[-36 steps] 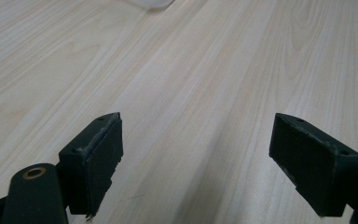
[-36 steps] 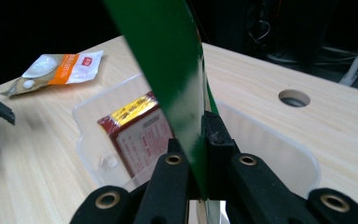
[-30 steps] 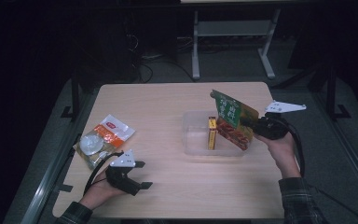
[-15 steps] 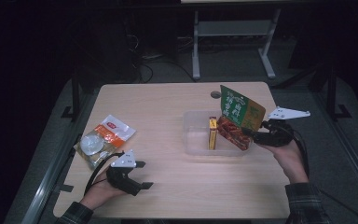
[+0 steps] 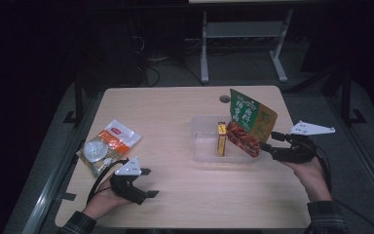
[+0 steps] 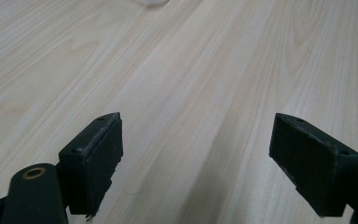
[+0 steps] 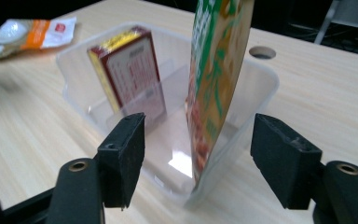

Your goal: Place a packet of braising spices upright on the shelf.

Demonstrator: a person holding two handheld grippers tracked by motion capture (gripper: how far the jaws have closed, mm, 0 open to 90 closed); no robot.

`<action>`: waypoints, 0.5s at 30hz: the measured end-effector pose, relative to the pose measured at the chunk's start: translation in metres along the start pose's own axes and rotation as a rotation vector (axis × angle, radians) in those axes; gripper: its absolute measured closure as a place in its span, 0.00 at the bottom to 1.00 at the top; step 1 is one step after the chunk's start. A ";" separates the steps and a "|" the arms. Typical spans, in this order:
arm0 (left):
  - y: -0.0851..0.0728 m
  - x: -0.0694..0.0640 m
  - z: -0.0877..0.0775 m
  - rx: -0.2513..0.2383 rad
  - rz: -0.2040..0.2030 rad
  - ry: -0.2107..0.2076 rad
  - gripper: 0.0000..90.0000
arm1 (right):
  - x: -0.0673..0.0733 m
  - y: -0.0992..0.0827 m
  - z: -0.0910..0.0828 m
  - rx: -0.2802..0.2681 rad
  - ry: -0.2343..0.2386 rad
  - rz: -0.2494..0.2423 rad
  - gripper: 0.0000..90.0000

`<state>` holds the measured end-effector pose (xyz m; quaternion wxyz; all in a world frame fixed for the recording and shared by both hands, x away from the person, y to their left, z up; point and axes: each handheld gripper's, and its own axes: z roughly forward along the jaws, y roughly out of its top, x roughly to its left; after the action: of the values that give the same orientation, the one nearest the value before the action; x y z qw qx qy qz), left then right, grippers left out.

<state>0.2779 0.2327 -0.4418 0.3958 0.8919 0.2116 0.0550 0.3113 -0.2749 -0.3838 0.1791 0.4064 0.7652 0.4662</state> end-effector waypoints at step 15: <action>0.001 0.000 -0.002 0.005 -0.011 0.010 0.19 | 0.025 -0.041 -0.010 0.092 0.036 -0.039 0.39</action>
<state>0.2772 0.2336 -0.4397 0.3929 0.8914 0.2187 0.0568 0.2710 -0.2705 -0.4114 0.1557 0.3908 0.7967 0.4340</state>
